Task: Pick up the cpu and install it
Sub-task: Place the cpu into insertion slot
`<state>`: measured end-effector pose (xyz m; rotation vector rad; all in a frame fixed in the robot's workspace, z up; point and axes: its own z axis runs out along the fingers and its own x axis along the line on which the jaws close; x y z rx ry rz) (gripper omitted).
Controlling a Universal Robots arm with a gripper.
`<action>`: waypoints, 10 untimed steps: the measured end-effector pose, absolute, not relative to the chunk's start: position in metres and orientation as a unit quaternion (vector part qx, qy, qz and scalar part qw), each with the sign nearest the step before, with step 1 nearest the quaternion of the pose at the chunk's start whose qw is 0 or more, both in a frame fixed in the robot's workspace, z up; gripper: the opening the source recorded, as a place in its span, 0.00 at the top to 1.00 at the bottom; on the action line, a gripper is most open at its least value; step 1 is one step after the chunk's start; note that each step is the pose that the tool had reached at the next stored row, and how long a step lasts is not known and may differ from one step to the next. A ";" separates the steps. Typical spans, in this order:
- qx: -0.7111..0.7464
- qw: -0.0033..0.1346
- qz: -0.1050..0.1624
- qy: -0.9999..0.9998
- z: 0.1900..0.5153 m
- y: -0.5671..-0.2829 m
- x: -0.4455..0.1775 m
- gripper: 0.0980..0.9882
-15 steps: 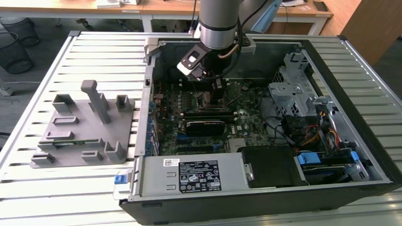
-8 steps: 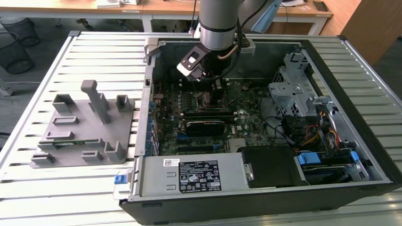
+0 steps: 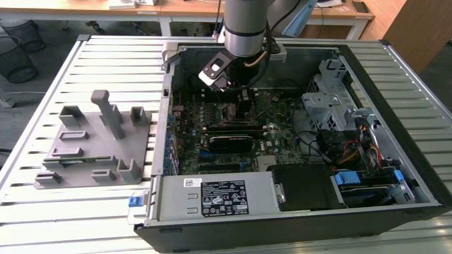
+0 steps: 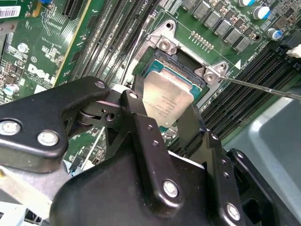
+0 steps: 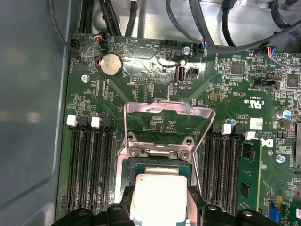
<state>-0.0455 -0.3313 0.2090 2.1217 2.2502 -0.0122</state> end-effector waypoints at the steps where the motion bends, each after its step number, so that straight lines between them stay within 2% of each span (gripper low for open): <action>1: 0.686 0.024 -0.004 0.727 0.209 -0.331 -0.046 0.52; 10: 0.687 0.024 -0.004 0.727 0.205 -0.330 -0.046 0.52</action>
